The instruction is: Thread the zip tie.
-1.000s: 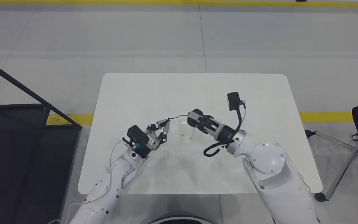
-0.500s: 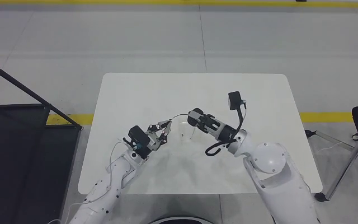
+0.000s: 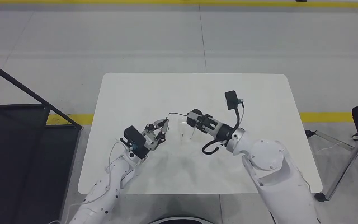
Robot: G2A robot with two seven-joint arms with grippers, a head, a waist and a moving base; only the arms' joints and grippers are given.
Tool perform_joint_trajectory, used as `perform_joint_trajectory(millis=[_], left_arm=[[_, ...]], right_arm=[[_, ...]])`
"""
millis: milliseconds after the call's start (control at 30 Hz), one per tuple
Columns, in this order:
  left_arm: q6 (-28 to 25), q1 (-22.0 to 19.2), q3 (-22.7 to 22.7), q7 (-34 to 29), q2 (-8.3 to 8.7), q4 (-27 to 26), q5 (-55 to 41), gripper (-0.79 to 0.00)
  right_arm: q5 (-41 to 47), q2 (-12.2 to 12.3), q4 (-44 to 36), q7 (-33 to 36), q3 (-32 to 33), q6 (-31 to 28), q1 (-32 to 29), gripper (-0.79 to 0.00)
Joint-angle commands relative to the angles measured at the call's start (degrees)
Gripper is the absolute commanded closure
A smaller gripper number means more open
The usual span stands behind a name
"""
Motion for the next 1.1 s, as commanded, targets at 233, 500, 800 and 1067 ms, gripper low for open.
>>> perform_joint_trajectory(millis=[233,500,800,1067], left_arm=[[0.21,0.22,-0.26,1.47,-0.16,-0.03,-0.84,0.0],[0.21,0.45,-0.49,2.41,-0.28,-0.09,-1.31,0.0],[0.29,0.52,-0.64,2.77,-0.41,-0.04,-1.52,0.0],[0.37,0.4,-0.71,2.86,-0.55,0.16,-1.68,0.0]], right_arm=[[-1.22,-0.05,0.02,0.27,-0.57,2.02,0.63,0.0],[-3.94,-0.2,0.15,0.28,-2.24,5.89,2.09,0.0],[-6.26,-0.31,0.41,0.91,-3.53,7.88,3.23,0.0],[-9.94,-0.2,0.38,2.48,-4.86,7.38,3.69,0.0]])
